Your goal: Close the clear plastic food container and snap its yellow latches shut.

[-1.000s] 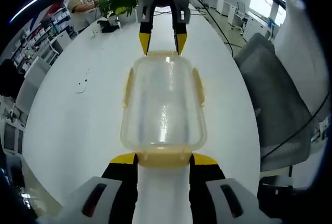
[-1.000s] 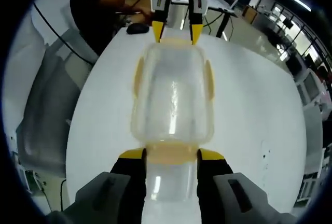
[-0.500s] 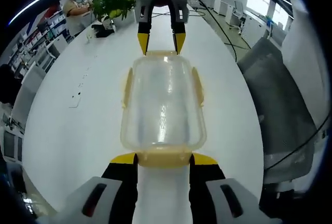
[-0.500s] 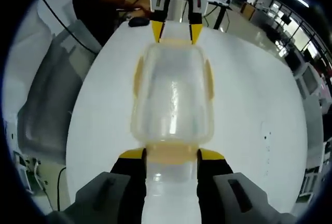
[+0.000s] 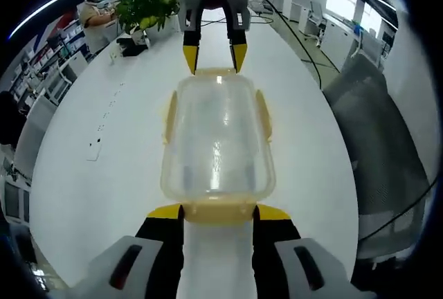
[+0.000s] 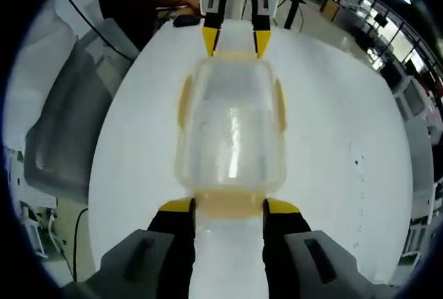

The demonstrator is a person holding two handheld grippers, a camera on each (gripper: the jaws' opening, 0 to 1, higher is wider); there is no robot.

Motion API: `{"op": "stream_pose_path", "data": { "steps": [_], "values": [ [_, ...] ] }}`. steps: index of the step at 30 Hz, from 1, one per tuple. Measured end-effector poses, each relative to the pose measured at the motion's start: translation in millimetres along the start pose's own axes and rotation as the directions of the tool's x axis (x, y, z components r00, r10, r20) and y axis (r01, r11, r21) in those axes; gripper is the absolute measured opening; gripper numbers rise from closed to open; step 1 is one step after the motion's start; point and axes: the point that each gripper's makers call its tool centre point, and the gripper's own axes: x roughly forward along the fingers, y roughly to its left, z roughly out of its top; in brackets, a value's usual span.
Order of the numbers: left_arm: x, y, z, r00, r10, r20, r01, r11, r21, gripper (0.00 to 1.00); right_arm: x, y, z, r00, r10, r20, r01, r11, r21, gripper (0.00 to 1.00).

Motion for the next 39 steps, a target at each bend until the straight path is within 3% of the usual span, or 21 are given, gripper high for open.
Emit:
{"op": "stream_pose_path", "data": {
  "steps": [25,39],
  "values": [
    [40.2,4.0,26.2,1.000,0.003,0.019,-0.004,1.000,0.021,0.32,2.1,-0.7,-50.5,0.998,-0.002,-0.066,0.003,1.000,0.009,0.34],
    [39.9,-0.6,27.4,1.000,-0.014,0.014,0.014,1.000,0.010,0.32,6.2,0.6,-51.4,0.997,0.016,-0.073,-0.016,1.000,0.001,0.34]
  ]
}}
